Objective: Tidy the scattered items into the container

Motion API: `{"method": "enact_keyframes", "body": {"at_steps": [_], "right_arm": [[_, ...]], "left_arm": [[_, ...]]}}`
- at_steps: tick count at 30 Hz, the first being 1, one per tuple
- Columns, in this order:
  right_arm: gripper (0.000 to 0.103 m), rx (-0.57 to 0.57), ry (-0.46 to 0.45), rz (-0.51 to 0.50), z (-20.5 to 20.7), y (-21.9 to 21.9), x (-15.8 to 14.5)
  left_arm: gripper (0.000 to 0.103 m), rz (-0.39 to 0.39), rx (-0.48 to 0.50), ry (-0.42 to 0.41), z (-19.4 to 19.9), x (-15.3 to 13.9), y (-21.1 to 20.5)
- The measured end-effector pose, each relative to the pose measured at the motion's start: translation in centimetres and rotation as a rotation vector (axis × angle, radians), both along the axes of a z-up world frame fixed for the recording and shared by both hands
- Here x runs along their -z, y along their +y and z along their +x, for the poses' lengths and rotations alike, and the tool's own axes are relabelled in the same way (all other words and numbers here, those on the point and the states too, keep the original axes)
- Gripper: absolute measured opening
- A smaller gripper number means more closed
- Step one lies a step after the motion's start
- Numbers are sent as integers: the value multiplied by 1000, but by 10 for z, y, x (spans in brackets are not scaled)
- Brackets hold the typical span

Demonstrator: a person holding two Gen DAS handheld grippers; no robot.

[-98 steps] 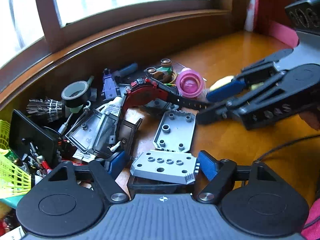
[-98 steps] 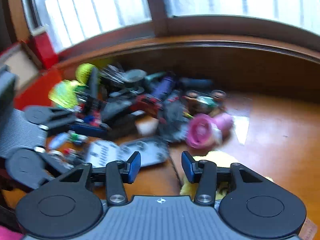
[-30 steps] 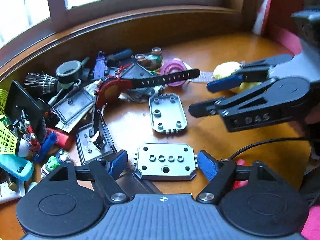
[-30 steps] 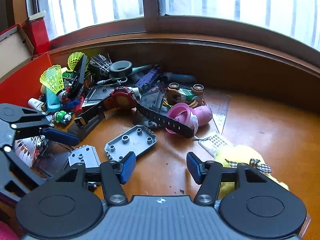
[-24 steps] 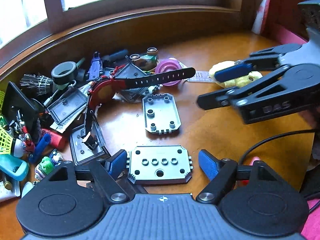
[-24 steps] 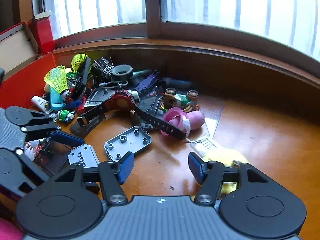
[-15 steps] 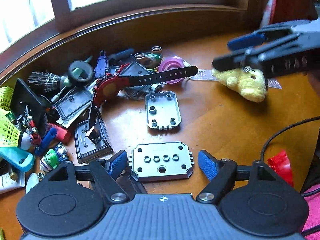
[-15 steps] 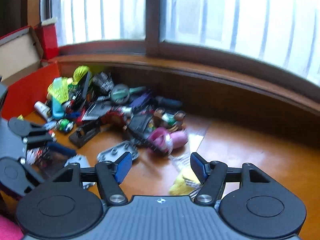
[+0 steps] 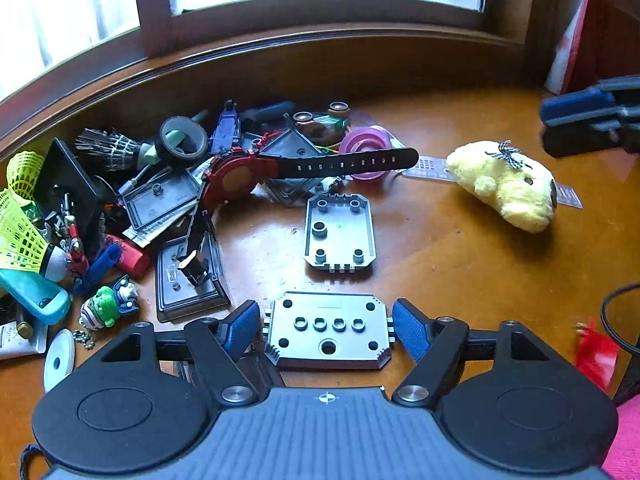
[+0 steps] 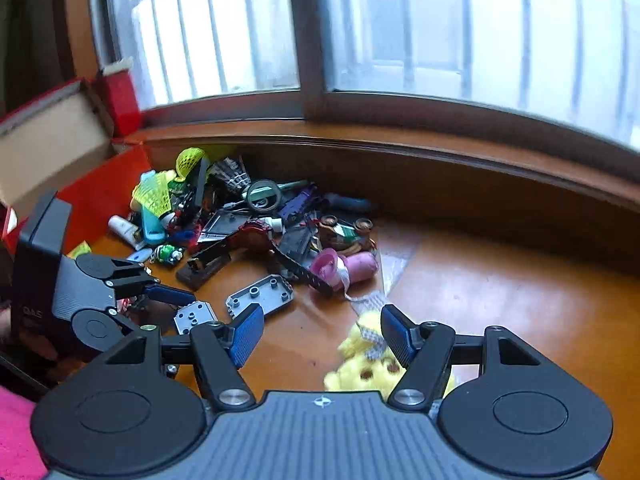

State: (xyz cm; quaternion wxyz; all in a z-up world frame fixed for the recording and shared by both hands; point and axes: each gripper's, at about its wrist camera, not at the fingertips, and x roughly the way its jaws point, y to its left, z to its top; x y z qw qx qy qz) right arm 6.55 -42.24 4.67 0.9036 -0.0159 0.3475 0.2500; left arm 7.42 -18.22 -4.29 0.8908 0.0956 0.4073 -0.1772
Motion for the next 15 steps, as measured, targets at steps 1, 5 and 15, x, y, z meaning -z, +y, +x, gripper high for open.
{"method": "enact_keyframes", "body": {"at_steps": [1, 5, 15], "right_arm": [[67, 14, 18, 14, -3, -4, 3], [66, 29, 98, 24, -16, -15, 9], [67, 146, 87, -67, -64, -15, -3]], "left_arm": [[74, 0, 0, -1, 0, 0, 0], [74, 6, -2, -4, 0, 0, -1], [76, -8, 51, 3, 1, 1, 2]]}}
